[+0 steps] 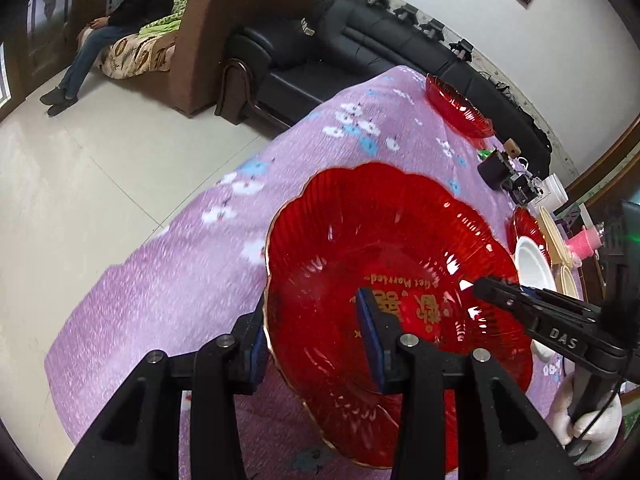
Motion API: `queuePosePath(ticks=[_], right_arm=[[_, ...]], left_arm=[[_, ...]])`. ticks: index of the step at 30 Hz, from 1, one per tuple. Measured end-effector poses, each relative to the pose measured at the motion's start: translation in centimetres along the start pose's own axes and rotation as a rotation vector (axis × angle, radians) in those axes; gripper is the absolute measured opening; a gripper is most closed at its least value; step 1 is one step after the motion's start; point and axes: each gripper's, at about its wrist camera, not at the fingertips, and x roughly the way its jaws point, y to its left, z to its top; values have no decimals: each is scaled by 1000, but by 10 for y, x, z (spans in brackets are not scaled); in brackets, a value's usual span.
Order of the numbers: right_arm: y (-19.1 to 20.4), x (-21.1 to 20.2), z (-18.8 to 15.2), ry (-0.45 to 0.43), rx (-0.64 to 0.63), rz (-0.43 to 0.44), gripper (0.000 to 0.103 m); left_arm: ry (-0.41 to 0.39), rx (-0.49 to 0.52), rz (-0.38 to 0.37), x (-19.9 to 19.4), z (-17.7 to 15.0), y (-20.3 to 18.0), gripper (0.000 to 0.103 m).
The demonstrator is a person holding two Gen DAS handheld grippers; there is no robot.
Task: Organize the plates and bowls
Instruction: 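Grasp the large red wedding plate rim with the left tool and lift, then lower the red plate onto the tablecloth and open the left tool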
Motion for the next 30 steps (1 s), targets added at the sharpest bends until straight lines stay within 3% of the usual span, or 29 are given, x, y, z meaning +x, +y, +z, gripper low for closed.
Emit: queuePosePath(ticks=[5,7,11,19,22,24,25,27,28,30], right_arm=[[3,0,-7,-21,2,3,26],[7,-5,-8,-48,-11,-9,34],[11,-25,-14,-122,-13,1,61],[-1,-101,-43,-321,-9,8,64],[-17,-138,-67,-456,-7,-87,82],[-34,-158,-84,-555,16,-182,103],[-48,-164,-92,-591,43,-246,103],[-72,-165,-96,-567,104,-298,103],[-89,-162,-97,-521,149,-285,103],[-118,-152,-100,-449,239,-258,103]], left_arm=[[4,-11,3,-1,-5,1,43],[-14,-15,-9,-7,-6,0,50],[-65,-15,-6,-28,-7,-3,62],[-144,-53,-9,-69,-19,-4,63],[-218,-41,-17,-98,-36,-18,72],[-269,-36,-10,-113,-47,-28,83],[-297,-40,-4,-119,-53,-32,88],[-360,-72,24,-128,-68,-39,89],[-412,-106,66,-130,-77,-41,90],[-435,-109,131,-127,-82,-47,91]])
